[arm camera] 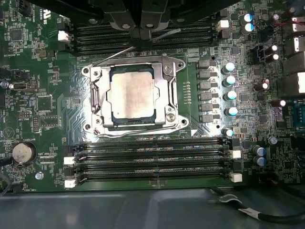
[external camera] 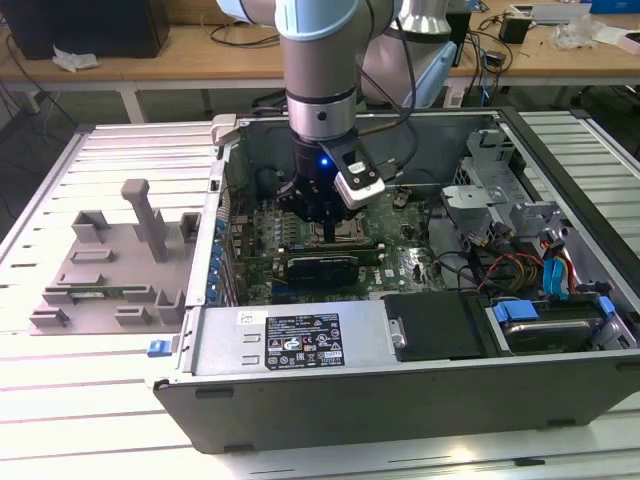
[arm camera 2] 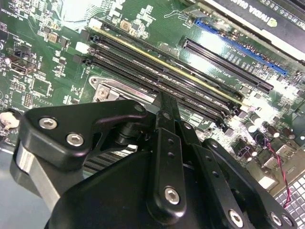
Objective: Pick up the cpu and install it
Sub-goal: 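Install the second cpu locking lever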
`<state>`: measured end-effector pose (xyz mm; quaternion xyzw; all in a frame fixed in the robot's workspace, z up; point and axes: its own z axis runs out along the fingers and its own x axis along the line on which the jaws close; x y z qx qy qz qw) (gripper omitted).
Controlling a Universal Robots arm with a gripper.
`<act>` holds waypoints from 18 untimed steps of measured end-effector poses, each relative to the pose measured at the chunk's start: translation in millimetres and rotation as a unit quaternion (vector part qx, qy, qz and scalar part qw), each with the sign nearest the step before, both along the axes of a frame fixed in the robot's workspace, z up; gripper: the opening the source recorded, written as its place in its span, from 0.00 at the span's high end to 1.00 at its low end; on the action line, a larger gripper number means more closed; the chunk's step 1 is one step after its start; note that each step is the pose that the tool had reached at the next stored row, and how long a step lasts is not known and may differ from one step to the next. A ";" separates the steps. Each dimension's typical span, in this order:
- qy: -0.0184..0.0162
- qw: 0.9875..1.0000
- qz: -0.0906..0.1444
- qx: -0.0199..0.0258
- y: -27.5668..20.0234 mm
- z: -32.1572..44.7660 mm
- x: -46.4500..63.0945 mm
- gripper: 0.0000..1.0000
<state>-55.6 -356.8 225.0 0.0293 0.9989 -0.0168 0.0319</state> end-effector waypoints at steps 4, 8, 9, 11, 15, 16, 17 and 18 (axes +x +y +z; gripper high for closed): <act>0.000 1.000 0.000 0.000 0.0 -1.4 -4.6 0.89; 0.000 1.000 0.000 0.000 0.0 -2.4 -8.5 0.89; 0.000 1.000 0.000 0.000 0.0 -2.7 -9.8 0.89; -0.001 1.000 0.000 0.000 0.0 -3.6 -13.2 0.89; -0.001 1.000 0.000 0.000 0.0 -4.6 -15.1 0.89; -0.001 1.000 0.000 0.000 0.0 -4.8 -15.2 0.89; -0.001 1.000 0.000 0.000 0.0 -4.9 -15.3 0.89; -0.001 1.000 0.000 0.001 -0.2 -5.1 -15.5 0.89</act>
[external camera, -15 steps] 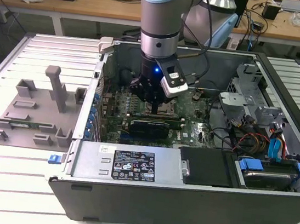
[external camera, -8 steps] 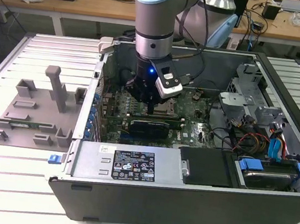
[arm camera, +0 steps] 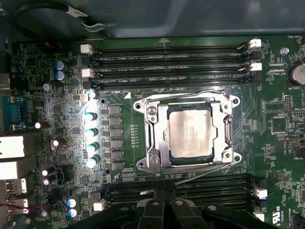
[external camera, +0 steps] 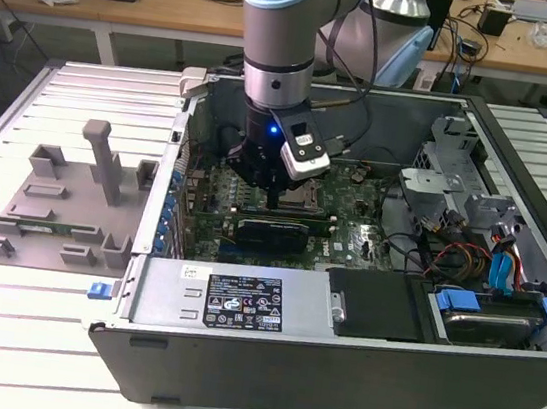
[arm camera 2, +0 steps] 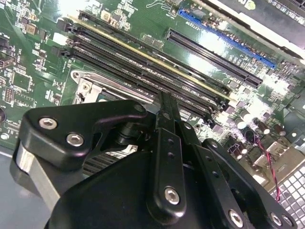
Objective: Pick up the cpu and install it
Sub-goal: 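Install the second cpu locking lever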
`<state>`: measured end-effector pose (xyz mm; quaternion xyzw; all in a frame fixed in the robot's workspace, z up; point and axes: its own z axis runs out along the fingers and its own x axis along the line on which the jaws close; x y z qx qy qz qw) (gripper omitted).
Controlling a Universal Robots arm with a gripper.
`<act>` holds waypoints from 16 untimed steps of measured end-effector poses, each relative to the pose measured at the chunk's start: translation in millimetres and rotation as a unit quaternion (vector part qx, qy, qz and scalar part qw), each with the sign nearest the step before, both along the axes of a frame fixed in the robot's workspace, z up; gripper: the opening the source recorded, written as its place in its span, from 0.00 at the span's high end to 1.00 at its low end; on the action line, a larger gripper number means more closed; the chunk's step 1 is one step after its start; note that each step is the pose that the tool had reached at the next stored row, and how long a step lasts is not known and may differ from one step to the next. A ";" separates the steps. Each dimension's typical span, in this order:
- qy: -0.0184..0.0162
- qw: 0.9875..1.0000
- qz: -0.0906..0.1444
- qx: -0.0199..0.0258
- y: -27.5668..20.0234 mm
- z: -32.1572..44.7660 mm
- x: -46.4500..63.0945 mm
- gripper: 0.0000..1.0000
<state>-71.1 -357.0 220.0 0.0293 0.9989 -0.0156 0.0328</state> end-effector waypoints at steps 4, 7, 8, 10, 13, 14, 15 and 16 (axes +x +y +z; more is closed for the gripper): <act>-0.001 1.000 0.000 0.023 -4.2 -0.7 -0.6 0.89; -0.001 0.999 0.000 0.037 -11.0 -2.0 -2.0 0.89; -0.001 0.999 0.000 0.039 -12.7 -2.3 -2.2 0.89; -0.001 0.998 0.000 0.057 -18.8 -3.4 -3.3 0.89; -0.001 0.997 0.000 0.077 -24.0 -4.6 -5.4 0.89; -0.001 0.996 0.000 0.085 -24.9 -5.0 -6.5 0.89; -0.002 0.996 0.000 0.091 -25.3 -5.5 -6.7 0.89; -0.002 0.995 0.000 0.096 -25.7 -5.8 -6.8 0.89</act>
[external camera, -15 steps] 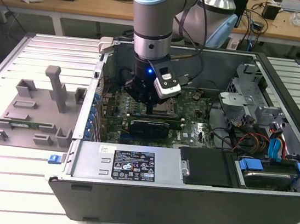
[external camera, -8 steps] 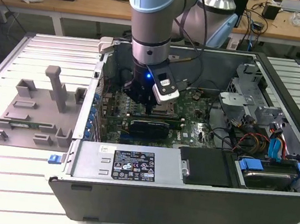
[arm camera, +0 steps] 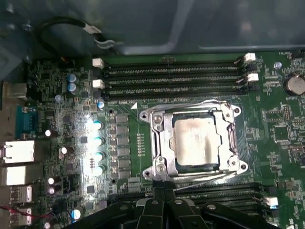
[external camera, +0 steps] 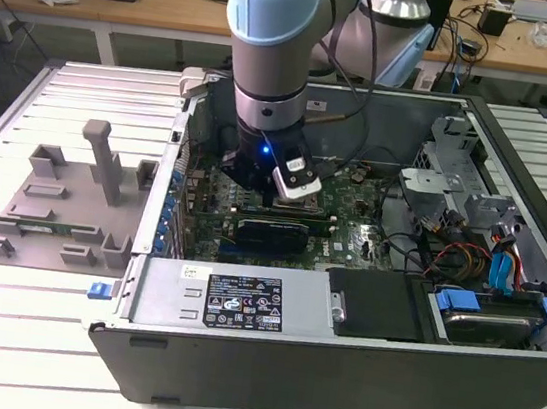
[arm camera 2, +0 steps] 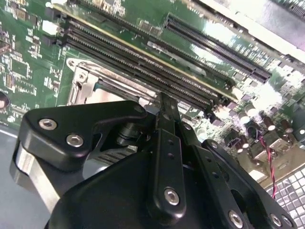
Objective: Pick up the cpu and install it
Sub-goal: 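Install the second cpu locking lever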
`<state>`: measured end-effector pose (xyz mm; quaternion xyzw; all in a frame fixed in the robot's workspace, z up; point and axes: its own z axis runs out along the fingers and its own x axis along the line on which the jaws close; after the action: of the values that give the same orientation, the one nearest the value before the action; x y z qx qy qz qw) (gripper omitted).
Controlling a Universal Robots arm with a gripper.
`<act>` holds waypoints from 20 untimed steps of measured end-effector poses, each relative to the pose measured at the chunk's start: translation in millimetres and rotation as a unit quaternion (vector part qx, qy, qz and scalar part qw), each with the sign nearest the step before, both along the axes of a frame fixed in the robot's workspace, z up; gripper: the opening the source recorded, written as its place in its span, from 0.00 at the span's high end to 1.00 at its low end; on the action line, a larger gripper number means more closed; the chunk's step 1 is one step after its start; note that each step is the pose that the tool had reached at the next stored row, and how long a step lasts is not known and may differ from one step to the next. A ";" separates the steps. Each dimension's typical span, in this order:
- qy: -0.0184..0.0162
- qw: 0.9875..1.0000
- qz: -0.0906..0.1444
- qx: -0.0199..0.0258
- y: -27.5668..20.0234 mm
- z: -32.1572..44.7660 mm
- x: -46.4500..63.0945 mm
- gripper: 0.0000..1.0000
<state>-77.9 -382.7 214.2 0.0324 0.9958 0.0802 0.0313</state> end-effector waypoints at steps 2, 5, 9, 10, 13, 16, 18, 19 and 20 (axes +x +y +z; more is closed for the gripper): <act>0.000 1.000 0.000 0.011 -2.4 -2.2 -0.1 0.89; 0.000 1.000 0.000 0.013 -6.5 -4.6 -0.1 0.89; 0.000 1.000 0.000 0.017 -9.6 -5.8 0.0 0.89; 0.000 1.000 0.000 0.018 -9.9 -6.0 -0.1 0.89; 0.000 1.000 0.000 0.030 -10.0 -7.3 -0.6 0.89; 0.000 0.999 0.000 0.036 -10.0 -9.8 -1.5 0.89; 0.000 0.999 0.000 0.038 -10.1 -11.5 -1.9 0.89; 0.000 0.999 0.000 0.039 -10.1 -11.9 -2.1 0.89; -0.001 0.999 0.000 0.041 -10.0 -12.3 -2.3 0.89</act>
<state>-80.2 -392.7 201.9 0.0336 0.9916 0.1213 0.0306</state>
